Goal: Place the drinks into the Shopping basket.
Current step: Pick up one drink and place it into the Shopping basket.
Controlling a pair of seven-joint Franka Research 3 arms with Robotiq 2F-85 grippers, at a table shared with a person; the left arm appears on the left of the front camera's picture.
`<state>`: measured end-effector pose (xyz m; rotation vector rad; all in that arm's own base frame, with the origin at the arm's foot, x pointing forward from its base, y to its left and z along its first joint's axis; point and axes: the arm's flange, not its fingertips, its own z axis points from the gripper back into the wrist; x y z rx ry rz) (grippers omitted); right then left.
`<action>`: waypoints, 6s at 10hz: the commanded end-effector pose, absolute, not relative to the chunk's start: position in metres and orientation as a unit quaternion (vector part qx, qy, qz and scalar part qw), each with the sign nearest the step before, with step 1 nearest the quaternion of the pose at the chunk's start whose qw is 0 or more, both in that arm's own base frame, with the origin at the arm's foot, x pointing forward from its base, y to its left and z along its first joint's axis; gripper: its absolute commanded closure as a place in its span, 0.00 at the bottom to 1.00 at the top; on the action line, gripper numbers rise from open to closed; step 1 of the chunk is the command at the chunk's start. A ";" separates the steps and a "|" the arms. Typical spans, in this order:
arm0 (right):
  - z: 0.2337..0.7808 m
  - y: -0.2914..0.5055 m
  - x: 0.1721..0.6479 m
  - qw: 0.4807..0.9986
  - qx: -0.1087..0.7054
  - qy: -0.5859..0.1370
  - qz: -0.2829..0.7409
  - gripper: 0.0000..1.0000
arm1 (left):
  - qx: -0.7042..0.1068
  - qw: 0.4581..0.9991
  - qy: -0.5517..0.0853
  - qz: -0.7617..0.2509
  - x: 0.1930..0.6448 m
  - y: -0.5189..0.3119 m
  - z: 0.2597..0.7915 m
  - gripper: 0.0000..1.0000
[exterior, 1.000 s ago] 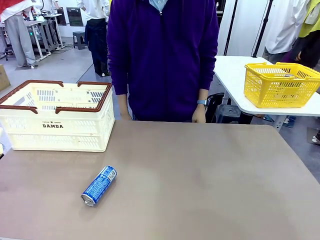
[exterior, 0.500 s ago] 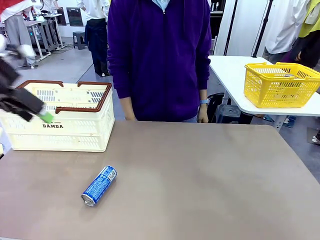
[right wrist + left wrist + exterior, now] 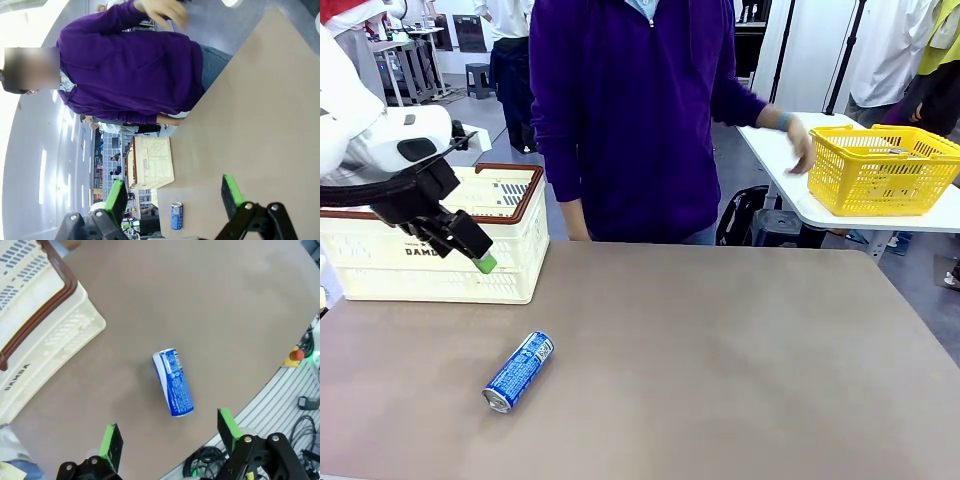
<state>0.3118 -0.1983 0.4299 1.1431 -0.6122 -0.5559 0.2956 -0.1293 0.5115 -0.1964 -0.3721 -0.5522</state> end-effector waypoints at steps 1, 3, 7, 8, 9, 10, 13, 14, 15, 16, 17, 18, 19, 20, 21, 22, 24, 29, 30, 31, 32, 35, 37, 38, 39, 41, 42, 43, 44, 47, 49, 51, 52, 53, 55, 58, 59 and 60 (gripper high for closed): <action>0.431 -0.200 0.312 0.760 0.528 -0.285 -0.250 0.00 | -0.100 0.939 -0.182 -0.273 0.296 -0.134 0.509 0.00; 0.431 -0.200 0.312 0.760 0.528 -0.285 -0.250 0.00 | -0.045 0.947 -0.183 -0.258 0.292 -0.173 0.476 0.00; 0.431 -0.200 0.312 0.760 0.528 -0.285 -0.250 0.00 | -0.072 0.969 -0.112 -0.206 0.278 -0.183 0.405 0.00; 0.431 -0.200 0.312 0.760 0.528 -0.285 -0.250 0.00 | -0.077 0.973 -0.092 -0.196 0.284 -0.183 0.391 0.00; 0.431 -0.200 0.312 0.760 0.528 -0.285 -0.250 0.00 | -0.095 0.975 -0.059 -0.190 0.295 -0.187 0.373 0.00; 0.431 -0.200 0.312 0.760 0.528 -0.285 -0.250 0.00 | -0.106 0.974 -0.034 -0.195 0.301 -0.190 0.359 0.00; 0.431 -0.200 0.312 0.760 0.528 -0.285 -0.250 0.00 | -0.112 0.972 -0.022 -0.205 0.320 -0.180 0.329 0.00; 0.431 -0.200 0.312 0.760 0.528 -0.285 -0.250 0.00 | -0.102 0.970 -0.023 -0.221 0.325 -0.186 0.321 0.00; 0.431 -0.200 0.312 0.760 0.528 -0.285 -0.250 0.00 | -0.085 0.969 -0.033 -0.230 0.330 -0.188 0.315 0.00; 0.431 -0.200 0.312 0.760 0.528 -0.285 -0.250 0.00 | -0.072 0.966 -0.038 -0.247 0.334 -0.190 0.310 0.00; 0.431 -0.200 0.312 0.760 0.528 -0.285 -0.250 0.00 | -0.062 0.964 -0.038 -0.257 0.336 -0.192 0.306 0.00; 0.431 -0.200 0.312 0.760 0.528 -0.285 -0.250 0.00 | -0.060 0.965 -0.030 -0.253 0.339 -0.194 0.303 0.00; 0.431 -0.200 0.312 0.760 0.528 -0.285 -0.250 0.00 | -0.059 0.965 -0.039 -0.251 0.340 -0.194 0.303 0.00; 0.431 -0.200 0.312 0.760 0.528 -0.285 -0.250 0.00 | -0.048 0.967 -0.053 -0.245 0.341 -0.196 0.304 0.39; 0.431 -0.200 0.312 0.760 0.528 -0.285 -0.250 0.00 | -0.043 0.964 -0.055 -0.256 0.344 -0.199 0.302 0.95; 0.431 -0.200 0.312 0.760 0.528 -0.285 -0.250 0.00 | -0.041 0.964 -0.048 -0.258 0.346 -0.202 0.299 1.00; 0.431 -0.200 0.312 0.760 0.528 -0.285 -0.250 0.00 | -0.042 0.963 -0.031 -0.263 0.350 -0.205 0.295 1.00; 0.431 -0.200 0.312 0.760 0.528 -0.285 -0.250 0.00 | -0.051 0.954 -0.021 -0.296 0.346 -0.209 0.307 1.00; 0.431 -0.200 0.312 0.760 0.528 -0.285 -0.250 0.00 | -0.054 0.953 -0.033 -0.295 0.335 -0.206 0.338 1.00; 0.431 -0.200 0.312 0.760 0.528 -0.285 -0.250 0.00 | -0.055 0.947 -0.056 -0.312 0.315 -0.199 0.387 1.00; 0.431 -0.200 0.312 0.760 0.528 -0.285 -0.250 0.00 | -0.054 0.945 -0.085 -0.310 0.298 -0.184 0.432 1.00; 0.431 -0.200 0.312 0.760 0.528 -0.285 -0.250 0.00 | -0.063 0.940 -0.132 -0.307 0.265 -0.142 0.502 1.00; 0.431 -0.200 0.312 0.760 0.528 -0.285 -0.250 0.00 | -0.085 0.954 -0.151 -0.245 0.264 -0.109 0.505 1.00; 0.431 -0.200 0.312 0.760 0.528 -0.285 -0.250 0.00 | -0.077 0.938 -0.146 -0.305 0.269 -0.151 0.523 1.00; 0.431 -0.200 0.312 0.760 0.528 -0.285 -0.250 0.00 | -0.077 0.938 -0.146 -0.305 0.269 -0.151 0.523 1.00; 0.431 -0.200 0.312 0.760 0.528 -0.285 -0.250 0.00 | -0.075 0.944 -0.145 -0.287 0.268 -0.134 0.526 1.00; 0.431 -0.200 0.312 0.760 0.528 -0.285 -0.250 0.00 | -0.119 0.955 -0.136 -0.236 0.306 -0.100 0.549 1.00; 0.431 -0.200 0.312 0.760 0.528 -0.285 -0.250 0.00 | -0.149 0.958 -0.143 -0.198 0.347 -0.070 0.577 1.00; 0.431 -0.200 0.312 0.760 0.528 -0.285 -0.250 0.00 | -0.170 0.960 -0.134 -0.180 0.397 -0.047 0.606 1.00; 0.429 -0.199 0.312 0.761 0.525 -0.281 -0.257 0.00 | -0.162 0.971 -0.150 -0.087 0.491 -0.024 0.621 1.00; 0.466 -0.255 0.240 0.735 0.489 -0.365 -0.295 0.00 | -0.180 0.971 -0.153 -0.041 0.527 -0.007 0.597 1.00; 0.471 -0.270 0.206 0.705 0.485 -0.410 -0.315 0.00 | -0.157 0.979 -0.130 0.002 0.549 -0.006 0.565 1.00; 0.469 -0.270 0.202 0.692 0.493 -0.422 -0.317 0.00 | -0.141 0.981 -0.133 0.022 0.557 -0.005 0.549 1.00; 0.466 -0.267 0.207 0.685 0.481 -0.425 -0.345 0.00 | -0.145 0.980 -0.135 0.013 0.562 -0.006 0.538 1.00; 0.478 -0.287 0.199 0.701 0.481 -0.419 -0.319 0.00 | -0.115 0.985 -0.127 0.011 0.575 -0.013 0.514 1.00; 0.478 -0.287 0.199 0.701 0.481 -0.419 -0.319 0.00 | -0.105 0.992 -0.073 -0.019 0.593 -0.016 0.484 1.00; 0.478 -0.287 0.199 0.701 0.481 -0.419 -0.319 0.00 | -0.089 0.994 -0.063 -0.021 0.594 -0.019 0.473 1.00; 0.477 -0.287 0.199 0.697 0.481 -0.422 -0.324 0.00 | -0.081 0.994 -0.063 -0.021 0.594 -0.024 0.461 1.00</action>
